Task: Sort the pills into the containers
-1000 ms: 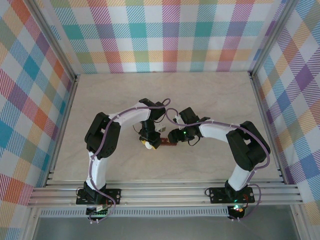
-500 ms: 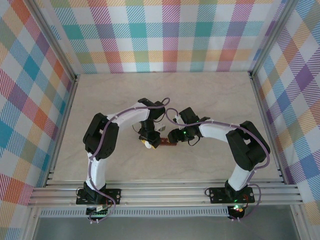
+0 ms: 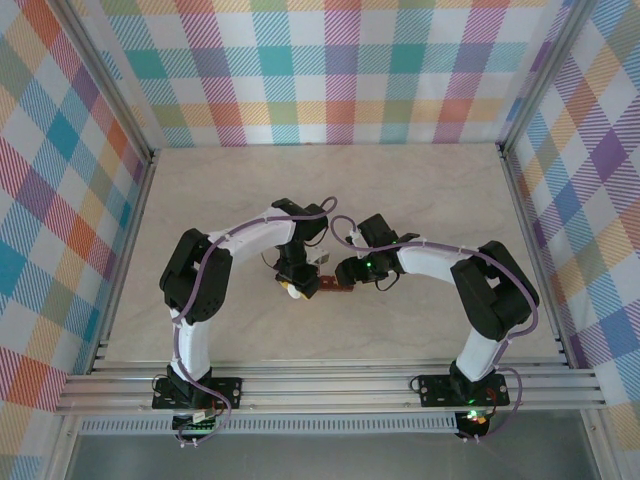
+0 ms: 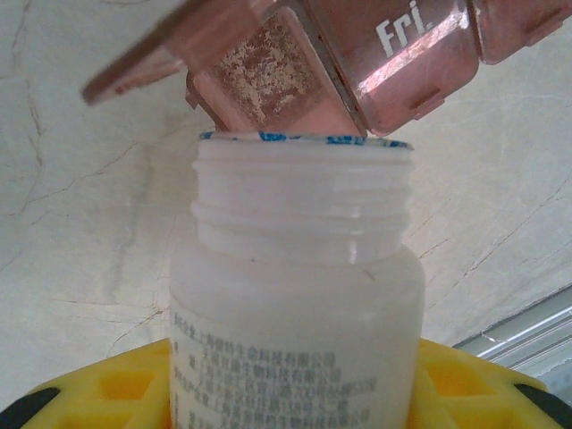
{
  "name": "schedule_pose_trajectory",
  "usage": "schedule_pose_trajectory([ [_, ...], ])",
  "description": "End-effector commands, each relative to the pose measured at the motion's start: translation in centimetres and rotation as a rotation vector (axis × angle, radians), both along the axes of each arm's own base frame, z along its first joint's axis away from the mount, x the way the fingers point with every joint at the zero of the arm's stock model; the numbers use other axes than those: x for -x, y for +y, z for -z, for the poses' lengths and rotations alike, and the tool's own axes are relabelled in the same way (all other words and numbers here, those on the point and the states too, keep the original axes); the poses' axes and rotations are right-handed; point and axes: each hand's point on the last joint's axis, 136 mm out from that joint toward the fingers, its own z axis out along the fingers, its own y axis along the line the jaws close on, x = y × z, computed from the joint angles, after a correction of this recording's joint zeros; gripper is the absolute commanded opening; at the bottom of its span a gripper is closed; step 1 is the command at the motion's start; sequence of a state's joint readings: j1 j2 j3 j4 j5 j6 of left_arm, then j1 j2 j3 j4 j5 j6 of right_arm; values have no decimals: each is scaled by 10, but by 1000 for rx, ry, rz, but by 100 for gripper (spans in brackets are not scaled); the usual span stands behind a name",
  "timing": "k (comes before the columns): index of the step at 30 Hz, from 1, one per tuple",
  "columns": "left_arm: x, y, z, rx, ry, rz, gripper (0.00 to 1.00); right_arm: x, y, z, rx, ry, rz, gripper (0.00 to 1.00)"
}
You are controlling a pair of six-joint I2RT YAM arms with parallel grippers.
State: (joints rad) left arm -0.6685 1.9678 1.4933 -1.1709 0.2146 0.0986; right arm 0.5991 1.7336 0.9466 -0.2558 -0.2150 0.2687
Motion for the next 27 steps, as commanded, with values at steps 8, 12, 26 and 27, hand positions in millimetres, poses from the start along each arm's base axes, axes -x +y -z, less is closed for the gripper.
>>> schedule_pose_trajectory([
  [8,1,-1,-6,-15,5,42,0,5,5,9,6,38,-23,66],
  [12,2,0,-4,-30,17,46,0,5,5,9,5,38,-23,66],
  [26,4,3,1,-60,51,45,0,5,5,6,-2,34,-23,66],
  [27,4,3,0,-61,50,46,0,5,5,6,-1,36,-23,66],
])
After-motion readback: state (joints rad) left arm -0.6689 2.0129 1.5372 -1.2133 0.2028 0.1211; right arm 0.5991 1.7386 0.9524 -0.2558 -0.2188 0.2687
